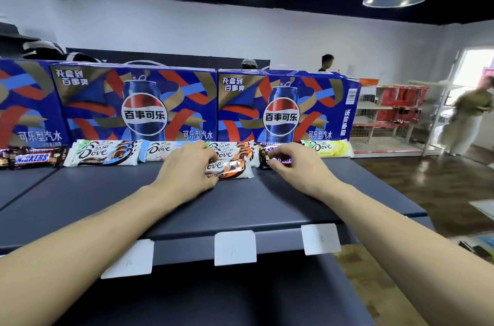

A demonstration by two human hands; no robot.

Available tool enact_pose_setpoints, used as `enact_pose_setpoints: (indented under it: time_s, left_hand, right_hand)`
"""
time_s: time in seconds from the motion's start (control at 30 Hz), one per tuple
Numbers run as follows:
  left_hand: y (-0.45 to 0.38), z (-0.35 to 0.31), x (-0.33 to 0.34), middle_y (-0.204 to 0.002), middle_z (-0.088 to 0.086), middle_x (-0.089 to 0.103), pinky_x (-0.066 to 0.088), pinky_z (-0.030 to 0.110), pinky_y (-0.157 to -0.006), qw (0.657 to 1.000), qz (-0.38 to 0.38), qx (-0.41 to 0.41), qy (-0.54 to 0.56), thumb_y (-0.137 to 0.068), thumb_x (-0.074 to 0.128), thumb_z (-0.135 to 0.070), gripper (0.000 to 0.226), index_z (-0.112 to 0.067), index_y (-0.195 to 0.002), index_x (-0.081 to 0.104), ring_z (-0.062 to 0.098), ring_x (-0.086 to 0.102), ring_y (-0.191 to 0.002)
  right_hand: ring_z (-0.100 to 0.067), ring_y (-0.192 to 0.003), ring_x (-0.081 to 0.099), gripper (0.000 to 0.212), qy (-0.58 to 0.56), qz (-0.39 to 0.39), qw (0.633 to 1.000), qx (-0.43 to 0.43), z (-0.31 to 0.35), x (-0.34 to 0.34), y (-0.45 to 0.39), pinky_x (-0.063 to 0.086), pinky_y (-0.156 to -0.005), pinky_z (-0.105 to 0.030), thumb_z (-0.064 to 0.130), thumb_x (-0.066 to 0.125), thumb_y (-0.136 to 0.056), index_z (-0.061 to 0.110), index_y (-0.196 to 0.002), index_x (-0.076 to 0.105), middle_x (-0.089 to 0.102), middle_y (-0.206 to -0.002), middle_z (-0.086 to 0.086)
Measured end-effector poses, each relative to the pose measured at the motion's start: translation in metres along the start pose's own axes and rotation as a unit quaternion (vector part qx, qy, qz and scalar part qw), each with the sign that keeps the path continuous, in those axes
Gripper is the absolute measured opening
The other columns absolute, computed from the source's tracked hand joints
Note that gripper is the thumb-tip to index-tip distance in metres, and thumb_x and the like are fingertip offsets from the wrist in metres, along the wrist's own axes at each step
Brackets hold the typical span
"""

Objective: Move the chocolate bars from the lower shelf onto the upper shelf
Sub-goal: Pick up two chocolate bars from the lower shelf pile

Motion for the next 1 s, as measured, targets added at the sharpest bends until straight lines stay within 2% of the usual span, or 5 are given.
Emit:
enact_pose_setpoints:
  time_s: [0.17,0.4,0.7,0.87,1.0]
  left_hand:
    - [-0.023,0.001,0.019,-0.108,-0.005,0.056,0.047,0.035,-0.084,0.999,0.033,-0.004,0.042,-0.076,0.067,-0.035,0.044,-0.024,-0.118,0.061,0.019,0.052,-0.106]
    - [-0.040,-0.004,0.030,-0.111,-0.002,0.055,0.049,0.039,-0.082,0.998,0.037,0.013,0.047,-0.080,0.064,-0.033,0.041,-0.023,-0.120,0.062,0.021,0.049,-0.109]
    - [-0.032,-0.003,0.011,-0.121,-0.003,0.054,0.045,0.037,-0.087,0.998,0.013,0.032,0.045,-0.082,0.067,-0.045,0.052,-0.025,-0.128,0.056,0.019,0.046,-0.117]
    - [0.015,-0.009,-0.019,-0.119,-0.003,0.057,0.042,0.036,-0.091,0.999,-0.006,0.037,0.035,-0.086,0.059,-0.052,0.044,-0.027,-0.122,0.060,0.019,0.050,-0.114]
    - [0.065,-0.013,-0.036,-0.125,-0.004,0.054,0.041,0.036,-0.095,0.999,0.013,0.016,0.037,-0.088,0.054,-0.054,0.044,-0.029,-0.125,0.058,0.017,0.046,-0.122]
  right_hand:
    - [-0.009,-0.098,0.058,0.021,-0.011,-0.011,1.000,0.004,-0.001,0.005,-0.014,0.045,-0.087,-0.027,0.030,0.061,-0.092,0.023,-0.108,0.070,0.067,-0.106,0.008]
    - [-0.003,-0.099,0.056,0.023,-0.026,-0.031,0.999,0.012,0.000,0.010,-0.021,0.037,-0.082,-0.016,0.029,0.060,-0.093,0.022,-0.112,0.070,0.066,-0.109,0.011]
    - [-0.004,-0.099,0.058,0.020,-0.037,-0.058,0.998,-0.011,0.026,0.008,-0.003,0.043,-0.086,-0.019,0.028,0.062,-0.091,0.025,-0.109,0.070,0.067,-0.104,0.008]
    - [-0.010,-0.113,0.056,0.031,-0.027,-0.026,0.999,-0.036,0.056,0.015,0.026,0.042,-0.099,-0.028,0.034,0.062,-0.090,0.026,-0.120,0.066,0.066,-0.119,0.007]
    - [-0.013,-0.127,0.047,0.045,-0.021,0.000,0.999,-0.049,0.083,0.018,0.057,0.034,-0.104,-0.024,0.041,0.061,-0.092,0.023,-0.133,0.057,0.057,-0.133,0.005]
Point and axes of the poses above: each hand's wrist, its own y-axis away from the middle knuckle, its own x-axis out of the palm, z = x × y, the point moved 7 cm from there along -y, towards the middle knuckle
